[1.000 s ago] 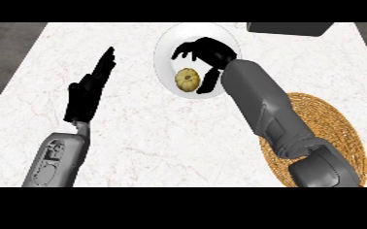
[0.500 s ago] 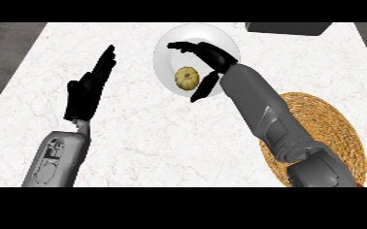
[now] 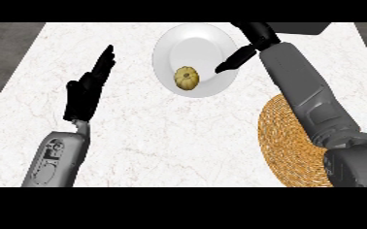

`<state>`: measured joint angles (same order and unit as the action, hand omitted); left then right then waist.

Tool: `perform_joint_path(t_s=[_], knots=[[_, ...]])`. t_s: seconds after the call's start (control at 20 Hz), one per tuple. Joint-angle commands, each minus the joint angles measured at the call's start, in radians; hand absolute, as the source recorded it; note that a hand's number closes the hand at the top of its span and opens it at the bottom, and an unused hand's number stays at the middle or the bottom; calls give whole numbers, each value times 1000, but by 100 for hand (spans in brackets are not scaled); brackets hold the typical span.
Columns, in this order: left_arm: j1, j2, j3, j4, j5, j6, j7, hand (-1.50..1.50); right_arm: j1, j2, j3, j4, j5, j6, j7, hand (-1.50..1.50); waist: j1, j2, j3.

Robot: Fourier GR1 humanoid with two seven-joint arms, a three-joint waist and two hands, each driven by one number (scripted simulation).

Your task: Pick the squash from the placemat and place it in the plate

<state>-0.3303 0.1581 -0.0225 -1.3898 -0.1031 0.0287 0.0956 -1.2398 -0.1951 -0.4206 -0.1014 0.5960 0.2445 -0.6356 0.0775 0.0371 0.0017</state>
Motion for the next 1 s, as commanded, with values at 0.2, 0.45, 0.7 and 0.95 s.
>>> perform_joint_path(t_s=[0.2, 0.45, 0.7, 0.95], knots=[[-28, -4, 1, 3, 8, -11, -1, 0, 41, -172, -61, 1, -57, 117, -10, -150, 21, 17, 2], [-29, -14, -23, -15, -20, 5, 11, 0, 53, -236, -40, -1, -33, 178, -17, -150, 46, 23, 4], [-42, -19, -27, -23, -14, -4, 11, 0, 99, -288, -34, -8, -25, 214, -74, -150, 55, 31, 6], [-27, -8, -15, -11, 1, -23, -8, 0, 90, -315, -49, -7, -40, 232, -57, -150, 66, 34, 5]])
